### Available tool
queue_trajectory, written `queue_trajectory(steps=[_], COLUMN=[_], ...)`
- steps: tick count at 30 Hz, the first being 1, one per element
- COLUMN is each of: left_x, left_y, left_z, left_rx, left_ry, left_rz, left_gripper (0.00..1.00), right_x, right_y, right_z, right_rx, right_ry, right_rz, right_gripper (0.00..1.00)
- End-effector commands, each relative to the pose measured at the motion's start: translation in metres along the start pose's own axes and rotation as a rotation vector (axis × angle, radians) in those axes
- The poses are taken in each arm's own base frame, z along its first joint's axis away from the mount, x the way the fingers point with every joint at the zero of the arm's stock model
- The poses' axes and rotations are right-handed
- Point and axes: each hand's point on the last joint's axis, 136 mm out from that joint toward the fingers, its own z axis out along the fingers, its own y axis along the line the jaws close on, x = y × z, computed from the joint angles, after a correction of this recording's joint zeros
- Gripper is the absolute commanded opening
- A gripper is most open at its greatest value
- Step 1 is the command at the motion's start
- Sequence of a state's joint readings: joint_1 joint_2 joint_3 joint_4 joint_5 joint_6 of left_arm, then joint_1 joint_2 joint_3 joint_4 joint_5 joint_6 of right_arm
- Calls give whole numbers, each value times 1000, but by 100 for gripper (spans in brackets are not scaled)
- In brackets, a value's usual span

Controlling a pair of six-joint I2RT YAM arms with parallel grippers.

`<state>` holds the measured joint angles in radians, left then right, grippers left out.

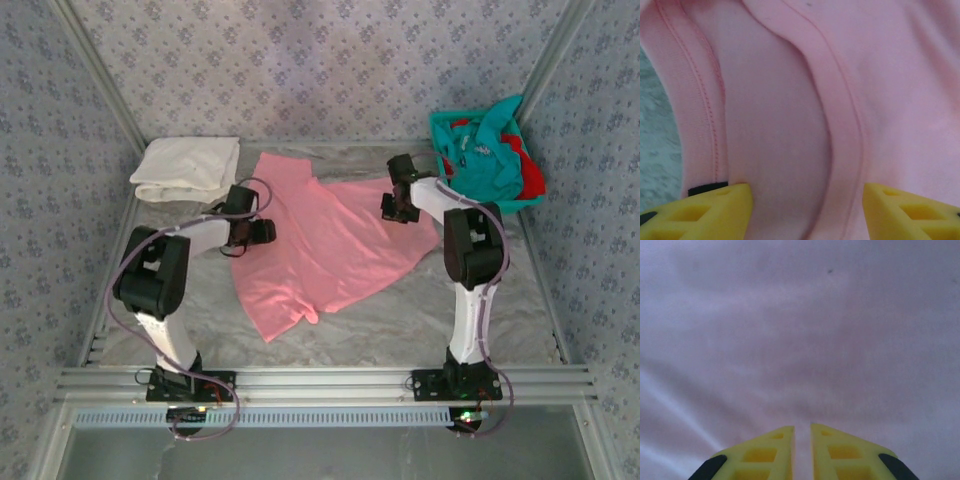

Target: Fold and stack the t-shirts

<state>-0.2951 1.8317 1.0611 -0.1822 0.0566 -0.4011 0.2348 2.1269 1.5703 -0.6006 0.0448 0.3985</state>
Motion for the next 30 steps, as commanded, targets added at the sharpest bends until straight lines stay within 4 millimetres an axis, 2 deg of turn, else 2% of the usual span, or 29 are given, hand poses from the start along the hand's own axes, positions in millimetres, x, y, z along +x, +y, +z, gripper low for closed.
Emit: queue_trajectory(steps=[1, 8, 11, 13, 15, 17, 20, 22, 24, 27, 30], left_x=[-5, -37, -63, -84, -102, -116, -126, -122, -104, -53, 7], left_y=[15, 29, 29, 28, 26, 23, 19, 15, 11, 6, -10], left_z=[4, 22, 29, 30, 23, 8, -26, -57, -81, -107, -122], left_rx=[-22, -26, -6, 2, 11, 13, 18, 35, 53, 49, 63], left_ry=[34, 39, 14, -16, -45, -88, -149, -187, -206, -204, -170], left_rz=[-21, -43, -43, -35, -31, -21, -17, -27, -42, -41, 11], left_gripper=[62, 62, 62, 62, 63, 64, 67, 68, 69, 69, 71], right_x=[7, -26, -54, -75, -93, -108, -125, -123, -110, -89, -57], right_y=[-13, -10, -3, 3, 8, 14, 24, 37, 46, 48, 47], right_z=[14, 38, 43, 40, 35, 23, -12, -44, -71, -112, -125], right_rx=[79, 77, 47, 30, 3, -32, -86, -142, -193, -271, -345], right_ry=[96, 115, 80, 53, 25, -8, -71, -89, -106, -209, -299], right_rz=[-12, 24, 29, 23, 25, 34, 42, 24, -14, -8, 3], right_gripper=[19, 19, 19, 19, 19, 19, 23, 26, 28, 30, 30])
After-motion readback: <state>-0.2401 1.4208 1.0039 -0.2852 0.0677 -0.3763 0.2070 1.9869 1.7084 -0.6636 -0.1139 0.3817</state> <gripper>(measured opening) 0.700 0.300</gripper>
